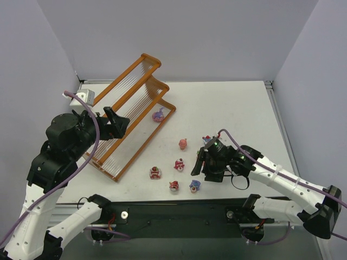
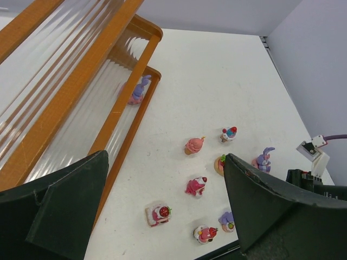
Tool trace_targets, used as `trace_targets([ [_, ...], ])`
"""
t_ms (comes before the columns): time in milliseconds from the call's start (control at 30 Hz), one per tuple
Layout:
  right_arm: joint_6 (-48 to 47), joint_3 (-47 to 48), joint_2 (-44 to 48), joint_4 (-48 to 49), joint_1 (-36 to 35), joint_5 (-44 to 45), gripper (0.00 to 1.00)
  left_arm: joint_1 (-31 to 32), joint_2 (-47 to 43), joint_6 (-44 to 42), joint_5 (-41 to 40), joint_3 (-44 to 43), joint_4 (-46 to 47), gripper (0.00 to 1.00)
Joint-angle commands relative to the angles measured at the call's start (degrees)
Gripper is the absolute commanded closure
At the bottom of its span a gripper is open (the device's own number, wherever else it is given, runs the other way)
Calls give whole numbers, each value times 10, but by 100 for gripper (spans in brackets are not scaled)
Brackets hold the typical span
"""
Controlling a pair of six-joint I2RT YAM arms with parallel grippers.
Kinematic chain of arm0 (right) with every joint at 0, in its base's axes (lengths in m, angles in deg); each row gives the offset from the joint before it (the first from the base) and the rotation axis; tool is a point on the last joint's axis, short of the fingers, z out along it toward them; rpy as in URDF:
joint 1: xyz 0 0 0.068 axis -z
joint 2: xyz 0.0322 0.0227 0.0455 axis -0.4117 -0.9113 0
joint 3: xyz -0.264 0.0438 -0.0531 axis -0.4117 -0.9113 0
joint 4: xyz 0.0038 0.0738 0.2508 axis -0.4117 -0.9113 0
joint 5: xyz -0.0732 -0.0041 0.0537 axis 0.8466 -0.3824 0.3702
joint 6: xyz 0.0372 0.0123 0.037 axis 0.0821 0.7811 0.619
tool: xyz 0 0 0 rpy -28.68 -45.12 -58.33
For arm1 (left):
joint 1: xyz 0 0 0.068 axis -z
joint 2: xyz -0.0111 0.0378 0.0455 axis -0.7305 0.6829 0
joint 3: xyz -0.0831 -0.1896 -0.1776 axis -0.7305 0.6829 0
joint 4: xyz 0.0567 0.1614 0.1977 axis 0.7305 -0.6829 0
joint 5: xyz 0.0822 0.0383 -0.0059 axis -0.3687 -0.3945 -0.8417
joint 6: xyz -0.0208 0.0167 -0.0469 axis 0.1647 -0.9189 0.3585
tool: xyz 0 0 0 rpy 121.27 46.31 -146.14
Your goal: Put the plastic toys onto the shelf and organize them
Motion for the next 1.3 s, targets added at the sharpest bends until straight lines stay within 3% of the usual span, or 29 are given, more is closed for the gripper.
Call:
trace_targets([
  [0, 79, -36, 25, -38, -18, 10, 41, 3, -11, 9, 10, 5, 22, 3],
  [100, 125, -52, 42, -38, -17, 24, 41, 3, -11, 12, 10, 7, 22, 3],
  [400, 397, -121, 144, -3, -31, 86, 43, 3, -7, 18, 7, 3, 25, 3],
  [833, 613, -88, 73, 3, -127, 161, 49, 3, -4, 13, -25, -16, 13, 3],
  [1267, 700, -114, 54, 27, -157, 178, 52, 3, 0, -2, -59, -22, 13, 3],
])
